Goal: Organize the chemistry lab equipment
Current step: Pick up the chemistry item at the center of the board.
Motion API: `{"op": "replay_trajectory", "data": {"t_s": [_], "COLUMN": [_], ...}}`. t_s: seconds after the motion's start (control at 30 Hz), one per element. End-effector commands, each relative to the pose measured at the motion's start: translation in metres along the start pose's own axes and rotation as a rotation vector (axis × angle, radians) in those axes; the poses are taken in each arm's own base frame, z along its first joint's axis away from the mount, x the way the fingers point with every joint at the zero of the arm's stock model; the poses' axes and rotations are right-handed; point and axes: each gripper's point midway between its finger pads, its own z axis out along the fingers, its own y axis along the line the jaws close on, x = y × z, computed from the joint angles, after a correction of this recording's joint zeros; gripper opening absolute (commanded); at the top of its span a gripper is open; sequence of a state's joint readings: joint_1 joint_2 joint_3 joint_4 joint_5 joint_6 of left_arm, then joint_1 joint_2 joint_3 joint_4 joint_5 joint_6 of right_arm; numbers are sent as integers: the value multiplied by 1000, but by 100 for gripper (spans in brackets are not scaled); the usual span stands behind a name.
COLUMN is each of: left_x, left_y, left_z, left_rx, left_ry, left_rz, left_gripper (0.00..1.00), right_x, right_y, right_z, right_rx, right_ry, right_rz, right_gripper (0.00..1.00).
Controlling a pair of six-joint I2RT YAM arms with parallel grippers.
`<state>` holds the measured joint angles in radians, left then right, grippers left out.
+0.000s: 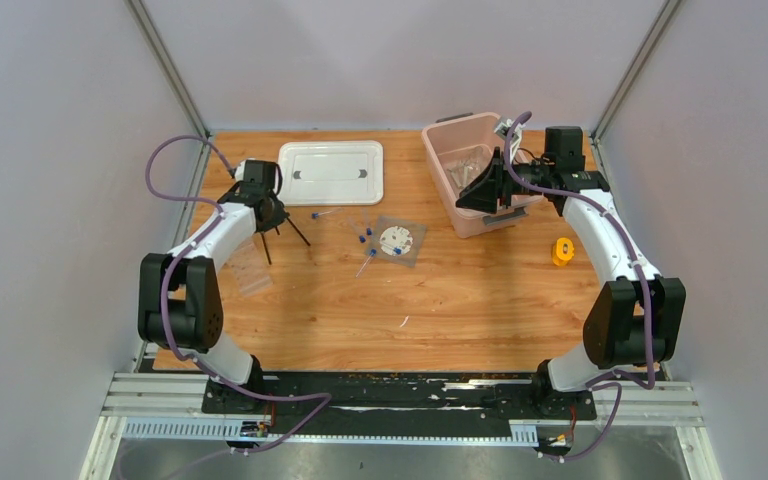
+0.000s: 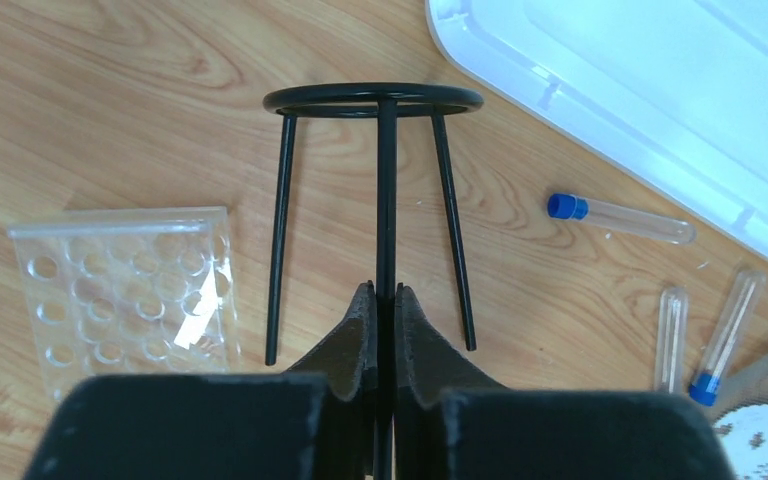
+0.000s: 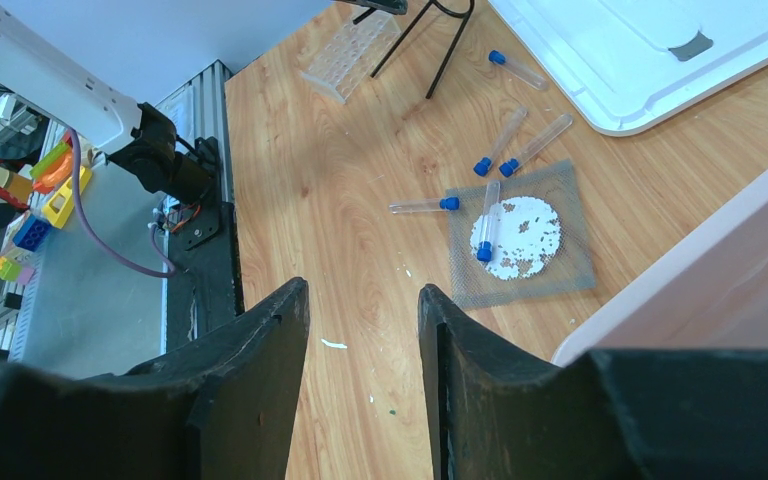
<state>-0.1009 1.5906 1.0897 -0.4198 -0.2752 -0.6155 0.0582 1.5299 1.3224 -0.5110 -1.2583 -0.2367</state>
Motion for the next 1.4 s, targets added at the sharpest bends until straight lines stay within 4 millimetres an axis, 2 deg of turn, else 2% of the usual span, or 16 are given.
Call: {"op": "replay_trajectory", "data": {"t_s": [0.0, 0.2, 0.4, 0.6, 0.83, 0.93, 1.17, 1.37], "left_x": [-22, -38, -44, -34, -27, -21, -10, 0], "left_y": [-13, -18, -39, -76, -129, -145, -169, -175], "left_z": [-7, -32, -68, -108, -183, -210, -256, -275], "left_rx": [65, 125, 325, 635, 1137, 1287, 1467, 1544], "left_ry": [-59, -129, -192, -211, -290, -306, -384, -404], "left_rz": [-23, -38, 5, 95, 105, 100, 77, 31], "left_gripper": [1, 0, 0, 0, 0, 0, 0, 0], "right_x": [-6, -5, -5, -2, 3, 4, 10, 12], "right_y": [9, 9, 11, 15, 18, 22, 32, 53], "right_z": [1, 2, 3, 9, 24, 30, 56, 76], "right_rx": [-38, -41, -42, -39, -45, -50, -112, -227], "right_ry": [-14, -13, -9, 7, 13, 0, 6, 30], "right_rz": [-45, -44, -55, -92, -129, -137, -8, 119], "right_gripper": [45, 45, 45, 48, 50, 52, 58, 59]}}
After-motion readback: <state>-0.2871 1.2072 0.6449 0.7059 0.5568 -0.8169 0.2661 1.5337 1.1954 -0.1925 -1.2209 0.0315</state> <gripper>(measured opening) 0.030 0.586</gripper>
